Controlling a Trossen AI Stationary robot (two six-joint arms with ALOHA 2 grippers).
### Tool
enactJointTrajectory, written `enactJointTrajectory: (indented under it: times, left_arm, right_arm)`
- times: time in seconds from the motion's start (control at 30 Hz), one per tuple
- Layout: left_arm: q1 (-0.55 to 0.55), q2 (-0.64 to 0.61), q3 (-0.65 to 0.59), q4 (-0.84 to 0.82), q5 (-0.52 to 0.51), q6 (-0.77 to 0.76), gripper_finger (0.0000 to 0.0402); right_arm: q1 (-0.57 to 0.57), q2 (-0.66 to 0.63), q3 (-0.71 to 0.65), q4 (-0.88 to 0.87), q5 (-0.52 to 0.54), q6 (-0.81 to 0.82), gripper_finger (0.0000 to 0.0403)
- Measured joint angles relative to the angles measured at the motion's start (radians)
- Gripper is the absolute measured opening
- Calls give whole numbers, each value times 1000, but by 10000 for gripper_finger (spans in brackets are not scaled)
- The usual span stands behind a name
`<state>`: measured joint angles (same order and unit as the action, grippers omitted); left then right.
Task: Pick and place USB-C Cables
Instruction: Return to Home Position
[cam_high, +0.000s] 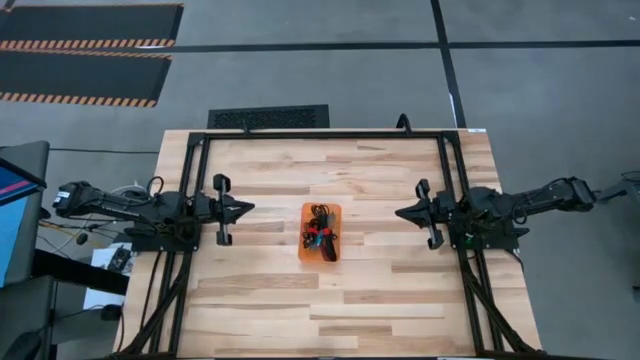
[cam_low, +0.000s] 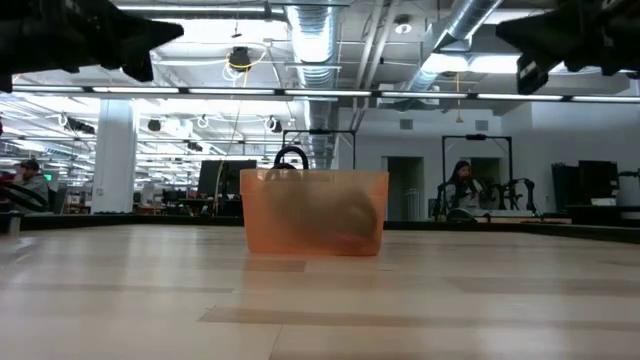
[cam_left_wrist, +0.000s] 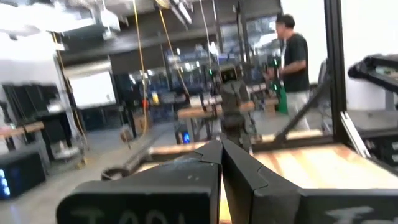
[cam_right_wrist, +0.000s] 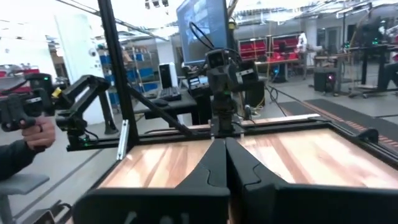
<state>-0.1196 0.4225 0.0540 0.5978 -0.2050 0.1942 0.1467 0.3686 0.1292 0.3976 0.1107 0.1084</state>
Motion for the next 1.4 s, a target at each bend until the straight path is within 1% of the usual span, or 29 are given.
enactJointTrajectory:
  times: [0.13, 0.27, 0.4, 0.5, 0.6, 0.67, 0.77, 0.83, 0.97, 1.03, 1.17, 1.27, 1.33, 1.4]
  left_arm:
    - [0, 0, 0, -65, 0, -37, 2]
    - [0, -7, 0, -60, 9, -38, 2]
    - [0, -43, 0, -69, 9, -31, 2]
    - [0, -78, -4, -121, 19, -44, 2]
    - [0, -118, -43, -116, 22, -48, 2]
    - [2, -146, -43, -131, 10, -45, 2]
    - [2, -180, -43, -153, 12, -45, 2]
    - [2, -199, -43, -183, 15, -55, 2]
    - [-2, -202, -44, -245, 21, -134, 2]
    - [-9, -198, -44, -256, 17, -149, 2]
    - [-10, -217, -44, -236, -25, -66, 2]
    - [-9, -268, -34, -270, -58, -40, 2]
    - [-10, -324, -31, -313, -30, -30, 2]
    - [-10, -392, -30, -393, -16, -18, 2]
  right_arm:
    - [-15, -28, -35, 2, 22, -11, 3]
    - [-51, -72, -74, -1, 22, -18, 3]
    - [-84, -138, -120, -6, 12, 0, 4]
    - [-100, -185, -121, -64, -12, 23, 4]
    - [-104, -222, -121, -117, -42, 44, 4]
    - [-101, -243, -121, -164, -64, 45, 4]
    - [-91, -253, -121, -226, -62, 44, 9]
    - [-82, -253, -121, -233, -62, 46, 16]
    - [-64, -252, -122, -240, -61, 68, 34]
    - [-62, -252, -122, -239, -58, 64, 40]
    - [-78, -253, -117, -236, 6, 1, 44]
    - [-92, -252, -106, -235, 19, -23, 43]
    - [-94, -254, -103, -219, 10, -48, 42]
    - [-94, -253, -103, -237, 7, -58, 43]
